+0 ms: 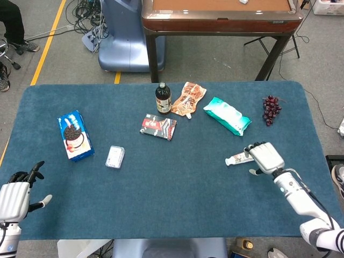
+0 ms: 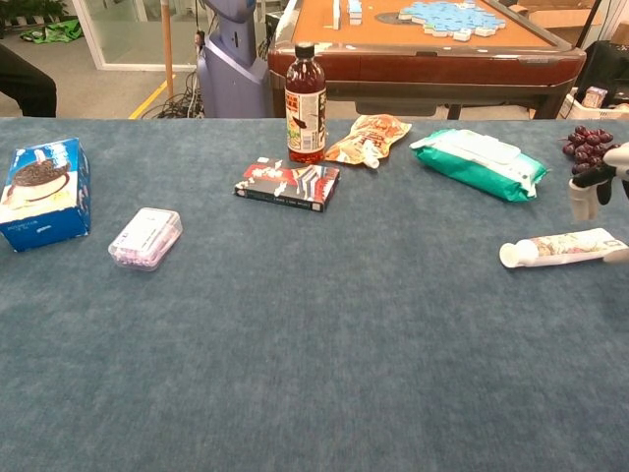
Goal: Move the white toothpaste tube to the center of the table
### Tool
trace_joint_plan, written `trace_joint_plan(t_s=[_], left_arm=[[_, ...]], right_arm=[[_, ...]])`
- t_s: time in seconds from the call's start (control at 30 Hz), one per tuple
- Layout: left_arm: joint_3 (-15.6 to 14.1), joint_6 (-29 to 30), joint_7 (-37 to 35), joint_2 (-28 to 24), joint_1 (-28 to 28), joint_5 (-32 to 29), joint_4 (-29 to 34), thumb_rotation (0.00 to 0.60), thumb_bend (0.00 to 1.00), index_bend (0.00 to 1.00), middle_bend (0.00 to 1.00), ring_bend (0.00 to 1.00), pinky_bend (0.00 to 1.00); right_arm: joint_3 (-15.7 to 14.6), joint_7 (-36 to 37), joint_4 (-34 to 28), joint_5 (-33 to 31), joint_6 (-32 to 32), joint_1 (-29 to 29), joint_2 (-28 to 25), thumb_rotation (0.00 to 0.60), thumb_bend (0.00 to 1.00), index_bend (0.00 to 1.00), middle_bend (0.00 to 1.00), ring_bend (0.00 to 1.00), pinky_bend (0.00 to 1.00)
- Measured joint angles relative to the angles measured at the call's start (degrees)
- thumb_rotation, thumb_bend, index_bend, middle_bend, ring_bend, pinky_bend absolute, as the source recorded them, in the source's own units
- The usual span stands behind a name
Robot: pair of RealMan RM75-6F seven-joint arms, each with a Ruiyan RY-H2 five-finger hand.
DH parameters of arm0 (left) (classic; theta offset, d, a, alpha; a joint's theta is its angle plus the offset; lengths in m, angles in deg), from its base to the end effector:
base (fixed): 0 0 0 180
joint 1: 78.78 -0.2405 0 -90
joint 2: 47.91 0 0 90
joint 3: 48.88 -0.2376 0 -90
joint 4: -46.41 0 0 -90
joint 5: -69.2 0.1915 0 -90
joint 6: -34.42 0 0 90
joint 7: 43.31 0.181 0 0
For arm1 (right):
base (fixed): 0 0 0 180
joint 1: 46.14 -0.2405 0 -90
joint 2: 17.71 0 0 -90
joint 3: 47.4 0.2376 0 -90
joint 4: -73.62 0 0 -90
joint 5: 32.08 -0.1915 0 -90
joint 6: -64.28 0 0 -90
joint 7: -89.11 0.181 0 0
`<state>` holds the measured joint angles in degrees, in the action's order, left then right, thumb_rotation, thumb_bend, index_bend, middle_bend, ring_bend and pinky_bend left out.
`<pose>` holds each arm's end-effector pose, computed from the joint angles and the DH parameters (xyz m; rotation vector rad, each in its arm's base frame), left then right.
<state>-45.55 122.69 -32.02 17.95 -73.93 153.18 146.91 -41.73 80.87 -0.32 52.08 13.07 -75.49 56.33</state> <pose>-0.2602 0.2138 0.1606 -1.3400 -0.8618 -0.9031 -0.2645 -0.3417 0.0696 1.9062 -0.7385 0.5786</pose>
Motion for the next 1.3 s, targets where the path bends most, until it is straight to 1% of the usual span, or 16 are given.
trace_joint_plan(t_s=[0.3, 0.6, 0.8, 1.0, 1.23, 1.3], left_arm=[[0.19, -0.19, 0.19, 0.07, -0.17, -0.52, -0.08, 0.600, 0.11, 0.13, 0.41, 0.41, 0.22], [0.39, -0.44, 0.38, 0.06, -0.23, -0.93, -0.06, 0.600, 0.11, 0.13, 0.41, 0.41, 0.22], [0.49, -0.54, 0.68, -0.04, -0.21, -1.01, 0.13, 0.600, 0.11, 0.13, 0.41, 0.41, 0.22], [0.54, -0.49, 0.85, -0.19, -0.33, -1.11, 0.31, 0.600, 0.11, 0.13, 0.41, 0.41, 0.21], [0.59, -0.52, 0.83, -0.16, -0.35, -1.08, 0.31, 0.600, 0.11, 0.13, 0.41, 0.41, 0.21], [0.60, -0.54, 0.83, -0.16, -0.34, -1.03, 0.32, 0.600, 0.11, 0.13, 0.41, 0.41, 0.21]], right_arm=[[-0.15, 1.01, 8.36, -1.16, 3.91, -4.23, 6.05, 0.600, 0.19, 0.45, 0.45, 0.37, 0.44], [-0.72, 2.17, 13.25, -1.87, 6.46, -6.99, 9.47, 0.600, 0.20, 0.45, 0.45, 0.37, 0.44], [-1.21, 2.74, 15.12, -2.30, 8.16, -8.41, 10.45, 0.600, 0.23, 0.45, 0.45, 0.37, 0.44], [-1.91, 2.99, 15.72, -2.84, 9.50, -9.08, 10.76, 0.600, 0.28, 0.45, 0.45, 0.37, 0.44], [-2.43, 3.14, 16.10, -3.41, 9.94, -9.37, 10.84, 0.600, 0.36, 0.46, 0.47, 0.39, 0.44], [-2.59, 3.21, 16.15, -3.54, 10.20, -9.50, 10.80, 0.600, 0.40, 0.48, 0.49, 0.40, 0.44]])
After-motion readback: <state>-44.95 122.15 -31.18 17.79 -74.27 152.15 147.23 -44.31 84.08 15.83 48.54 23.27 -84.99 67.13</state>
